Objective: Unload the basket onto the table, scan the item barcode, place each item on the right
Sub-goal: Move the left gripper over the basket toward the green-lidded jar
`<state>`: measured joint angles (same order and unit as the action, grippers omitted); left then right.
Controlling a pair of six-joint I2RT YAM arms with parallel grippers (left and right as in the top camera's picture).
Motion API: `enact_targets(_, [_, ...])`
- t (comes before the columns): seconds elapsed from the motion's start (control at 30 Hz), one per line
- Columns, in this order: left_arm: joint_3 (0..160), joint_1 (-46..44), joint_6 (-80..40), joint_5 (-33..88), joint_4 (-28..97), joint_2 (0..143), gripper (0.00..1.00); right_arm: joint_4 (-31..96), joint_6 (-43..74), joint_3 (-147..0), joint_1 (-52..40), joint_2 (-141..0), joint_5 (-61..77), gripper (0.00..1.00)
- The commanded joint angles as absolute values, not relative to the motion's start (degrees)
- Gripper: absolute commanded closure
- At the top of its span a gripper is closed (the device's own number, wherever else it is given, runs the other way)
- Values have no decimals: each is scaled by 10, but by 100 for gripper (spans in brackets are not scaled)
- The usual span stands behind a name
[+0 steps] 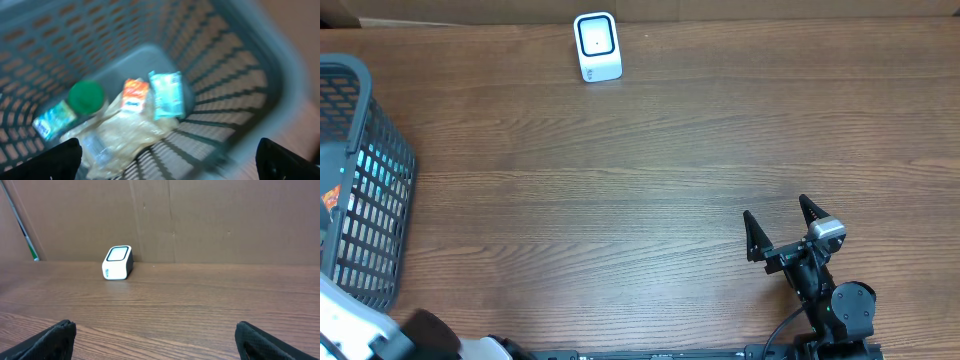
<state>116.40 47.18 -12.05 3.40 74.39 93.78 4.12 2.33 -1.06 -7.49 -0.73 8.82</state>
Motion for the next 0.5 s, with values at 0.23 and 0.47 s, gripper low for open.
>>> enact_targets(0.23, [1157, 545, -147, -8, 752, 1072, 0, 39, 21, -5, -72, -2, 91, 0])
enact_targets(0.47, [1055, 554, -133, -54, 689, 1074, 0, 39, 21, -5, -72, -2, 91, 0])
